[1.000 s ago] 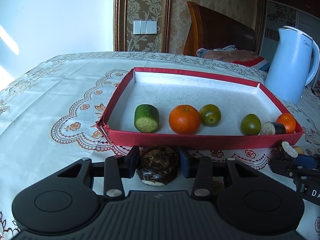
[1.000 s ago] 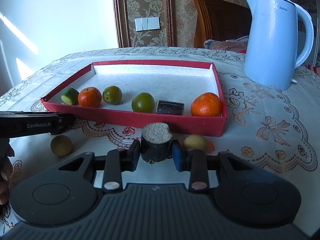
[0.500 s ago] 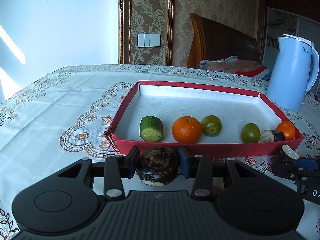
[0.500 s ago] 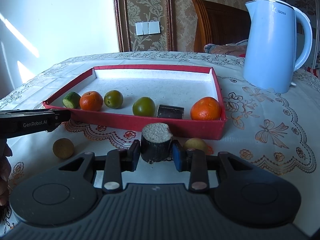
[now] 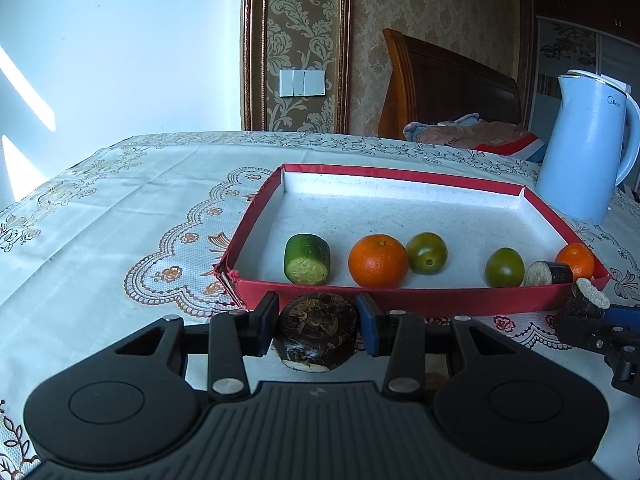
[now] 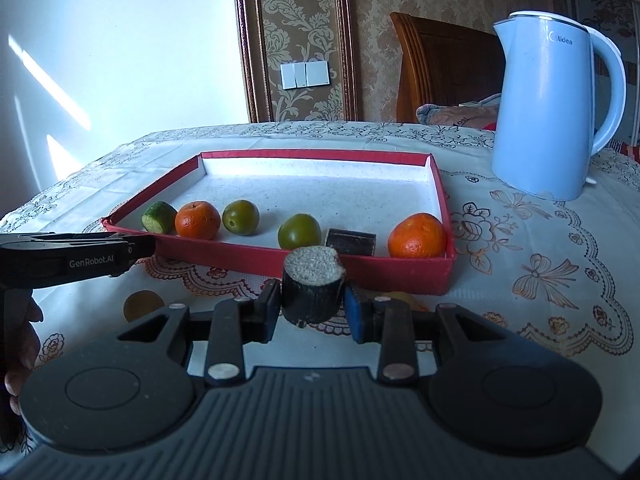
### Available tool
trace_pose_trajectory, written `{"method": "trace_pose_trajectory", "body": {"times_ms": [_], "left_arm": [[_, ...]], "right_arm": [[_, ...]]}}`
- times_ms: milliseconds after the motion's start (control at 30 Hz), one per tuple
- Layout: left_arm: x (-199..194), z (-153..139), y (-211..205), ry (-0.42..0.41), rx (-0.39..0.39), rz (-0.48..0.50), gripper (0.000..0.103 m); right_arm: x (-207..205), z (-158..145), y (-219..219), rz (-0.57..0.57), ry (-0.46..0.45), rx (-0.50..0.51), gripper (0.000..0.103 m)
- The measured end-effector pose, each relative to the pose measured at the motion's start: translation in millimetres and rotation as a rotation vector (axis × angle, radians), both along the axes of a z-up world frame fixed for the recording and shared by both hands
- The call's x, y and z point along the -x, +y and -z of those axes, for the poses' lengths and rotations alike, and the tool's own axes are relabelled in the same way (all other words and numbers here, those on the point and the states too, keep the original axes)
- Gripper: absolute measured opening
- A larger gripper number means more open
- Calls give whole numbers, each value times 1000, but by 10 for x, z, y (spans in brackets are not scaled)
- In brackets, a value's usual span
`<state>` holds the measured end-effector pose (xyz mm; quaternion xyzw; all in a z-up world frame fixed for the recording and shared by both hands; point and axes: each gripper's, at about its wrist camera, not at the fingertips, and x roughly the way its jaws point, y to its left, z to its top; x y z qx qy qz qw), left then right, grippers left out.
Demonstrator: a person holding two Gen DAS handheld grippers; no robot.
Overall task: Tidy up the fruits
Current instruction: 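Carry the eggplant slice into the tray while the right tool carries the dark cylinder slice there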
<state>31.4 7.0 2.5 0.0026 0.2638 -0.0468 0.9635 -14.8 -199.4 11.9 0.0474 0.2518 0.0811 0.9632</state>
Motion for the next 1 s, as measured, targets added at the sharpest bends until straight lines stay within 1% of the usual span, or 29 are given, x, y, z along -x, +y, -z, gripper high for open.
{"method": "trace_pose_trajectory", "body": {"times_ms": [133,300,467,567,767,867,1000], "left_arm": [[-7,0,11,4,4,-3,41],[-8,-2,18,5,3,-4,41],[-8,-2,20,5,3,-4,41],[-8,-2,20,5,3,-4,41],[-8,-2,20,5,4,-4,41],[-11,-1,19,6,4,-4,41],[1,-9,10,1,-4,-13,41]], "right_arm": [[-25,-54,51,-15,-16,12,32],[-70,-215,148,-44,-55,23,32],[-221,-337,308,-72,-75,45,32],[-335,-334,392,-78,-71,63,32],[-525,-241,444,-75,-38,68,32],[-579,-174,451,-72,-17,68,32],[-593,-153,469,-71,-21,76,32]]}}
